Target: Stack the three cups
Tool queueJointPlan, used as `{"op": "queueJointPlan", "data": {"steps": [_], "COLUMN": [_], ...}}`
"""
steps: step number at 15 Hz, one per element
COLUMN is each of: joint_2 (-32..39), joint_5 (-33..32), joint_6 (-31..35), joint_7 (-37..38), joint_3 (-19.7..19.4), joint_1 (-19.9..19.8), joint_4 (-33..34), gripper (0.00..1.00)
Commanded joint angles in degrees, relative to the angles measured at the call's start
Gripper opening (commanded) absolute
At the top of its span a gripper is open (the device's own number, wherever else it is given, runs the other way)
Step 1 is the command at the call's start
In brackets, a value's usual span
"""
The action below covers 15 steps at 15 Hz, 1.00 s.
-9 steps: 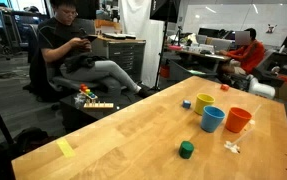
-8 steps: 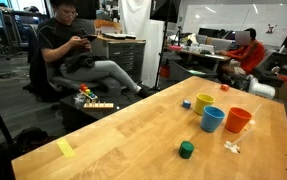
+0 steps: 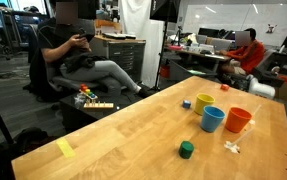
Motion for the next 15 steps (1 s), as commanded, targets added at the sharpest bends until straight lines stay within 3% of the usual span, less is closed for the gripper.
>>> {"op": "queueJointPlan", "data": {"steps": [1, 15], "joint_2": [0.0, -0.8], "joint_5": [-0.1, -0.7], "joint_6": [-0.1, 1.3], "joint_7": [0.1, 1.4], "joint_3": [-0.2, 0.3], "joint_1": [0.1, -0.5], "joint_4": [0.1, -0.2], "gripper": [1.0, 1.0]}}
